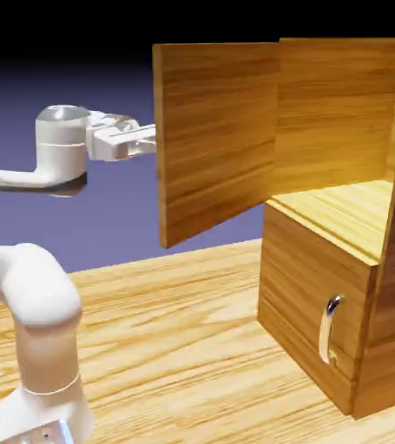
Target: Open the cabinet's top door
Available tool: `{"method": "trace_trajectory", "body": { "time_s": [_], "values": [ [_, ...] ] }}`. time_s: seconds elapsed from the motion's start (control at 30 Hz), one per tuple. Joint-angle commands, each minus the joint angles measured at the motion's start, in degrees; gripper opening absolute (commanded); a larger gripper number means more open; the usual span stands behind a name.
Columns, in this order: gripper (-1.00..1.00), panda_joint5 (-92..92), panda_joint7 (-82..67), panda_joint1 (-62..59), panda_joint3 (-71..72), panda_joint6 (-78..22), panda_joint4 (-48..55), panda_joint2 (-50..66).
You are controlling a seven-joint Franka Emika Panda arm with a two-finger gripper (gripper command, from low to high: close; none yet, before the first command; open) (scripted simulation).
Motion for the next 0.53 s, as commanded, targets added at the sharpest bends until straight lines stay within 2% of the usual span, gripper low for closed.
{"method": "trace_trajectory", "body": {
  "time_s": [0.0, 0.3, 0.5],
  "values": [
    [-1.00, 1.44, 0.35, -1.36, 2.09, -2.16, 1.76, 1.32],
    [-1.00, 10.77, 2.96, -18.16, 20.52, -19.79, 19.46, 11.55],
    [-1.00, 13.93, 3.30, -29.01, 29.82, -27.20, 28.68, 14.16]
  ]
}}
